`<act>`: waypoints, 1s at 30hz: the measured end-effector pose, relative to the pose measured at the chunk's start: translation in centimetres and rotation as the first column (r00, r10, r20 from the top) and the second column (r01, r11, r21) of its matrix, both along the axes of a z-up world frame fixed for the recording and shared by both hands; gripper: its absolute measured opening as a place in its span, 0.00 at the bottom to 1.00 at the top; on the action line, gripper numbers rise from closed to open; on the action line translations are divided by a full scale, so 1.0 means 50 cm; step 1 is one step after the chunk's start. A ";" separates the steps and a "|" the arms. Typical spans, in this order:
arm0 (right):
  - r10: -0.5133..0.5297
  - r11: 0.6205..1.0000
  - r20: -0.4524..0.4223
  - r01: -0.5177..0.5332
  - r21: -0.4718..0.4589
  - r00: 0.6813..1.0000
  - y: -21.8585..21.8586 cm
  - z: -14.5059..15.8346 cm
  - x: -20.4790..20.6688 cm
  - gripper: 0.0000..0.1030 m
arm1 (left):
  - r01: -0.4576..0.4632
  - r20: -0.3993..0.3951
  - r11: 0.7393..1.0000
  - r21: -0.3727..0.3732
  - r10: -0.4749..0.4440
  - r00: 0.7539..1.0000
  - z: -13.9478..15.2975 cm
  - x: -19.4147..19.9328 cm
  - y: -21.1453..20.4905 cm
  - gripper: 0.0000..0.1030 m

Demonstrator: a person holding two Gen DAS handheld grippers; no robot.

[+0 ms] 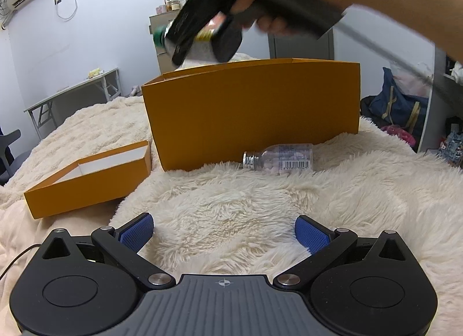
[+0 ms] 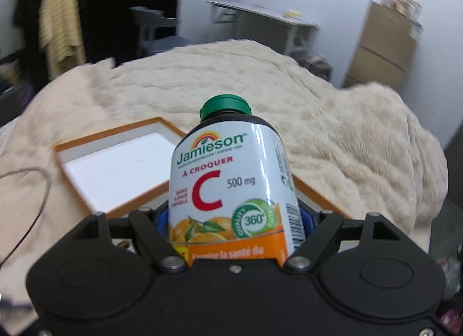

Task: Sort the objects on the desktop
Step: 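Carry the vitamin C bottle with the right gripper over the orange box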

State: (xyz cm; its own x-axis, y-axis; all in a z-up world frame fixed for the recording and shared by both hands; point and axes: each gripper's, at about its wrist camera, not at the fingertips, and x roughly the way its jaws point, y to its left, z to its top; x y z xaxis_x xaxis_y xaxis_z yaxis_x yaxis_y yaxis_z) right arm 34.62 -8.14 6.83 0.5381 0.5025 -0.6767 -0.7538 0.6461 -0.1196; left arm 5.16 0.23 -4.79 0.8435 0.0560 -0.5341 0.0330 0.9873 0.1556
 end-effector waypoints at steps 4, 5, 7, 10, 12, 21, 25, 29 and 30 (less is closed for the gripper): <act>0.026 0.999 -0.037 -0.026 -0.018 0.999 0.024 -0.051 0.002 0.75 | 0.000 -0.001 1.000 -0.004 0.000 1.000 0.000 0.001 0.001 1.00; 0.029 1.000 -0.042 -0.029 -0.007 0.999 0.023 -0.054 -0.004 0.75 | 0.000 -0.002 1.000 -0.004 0.000 1.000 0.000 0.001 0.001 1.00; 0.024 1.000 -0.033 -0.023 0.015 0.999 0.014 -0.050 -0.009 0.75 | 0.001 -0.001 1.000 -0.004 -0.001 1.000 0.000 0.002 0.000 1.00; 0.004 0.999 -0.042 -0.002 0.042 0.999 -0.005 -0.049 -0.008 0.75 | 0.001 -0.001 1.000 -0.004 -0.001 1.000 -0.001 0.002 0.000 1.00; -0.012 0.998 -0.048 0.015 0.053 0.999 -0.012 -0.052 -0.005 0.75 | 0.001 -0.001 1.000 -0.006 -0.001 1.000 -0.001 0.003 0.002 1.00; -0.055 0.998 -0.110 0.054 -0.014 0.992 0.009 -0.070 0.025 0.74 | 0.001 -0.002 1.000 -0.007 -0.001 1.000 -0.001 0.004 0.005 1.00; -0.058 0.992 -0.137 0.041 -0.121 0.989 0.039 -0.088 0.026 0.72 | 0.001 -0.002 1.000 -0.008 -0.001 1.000 0.001 0.002 0.005 1.00; -0.090 0.976 -0.143 0.059 -0.210 0.986 0.056 -0.104 0.030 0.72 | 0.001 -0.002 1.000 -0.007 -0.001 1.000 0.000 0.004 0.004 1.00; -0.095 0.973 -0.144 0.061 -0.222 0.985 0.059 -0.106 0.032 0.72 | 0.001 -0.002 1.000 -0.008 -0.001 1.000 -0.001 0.004 0.004 1.00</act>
State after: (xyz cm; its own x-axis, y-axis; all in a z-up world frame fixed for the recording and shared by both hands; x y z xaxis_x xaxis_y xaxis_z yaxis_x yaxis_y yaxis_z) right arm 36.20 -5.20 1.52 0.4520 0.2961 -0.8414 -0.7223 0.6751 -0.1504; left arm 5.36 0.45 -4.83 0.8423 0.0508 -0.5366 0.0347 0.9884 0.1480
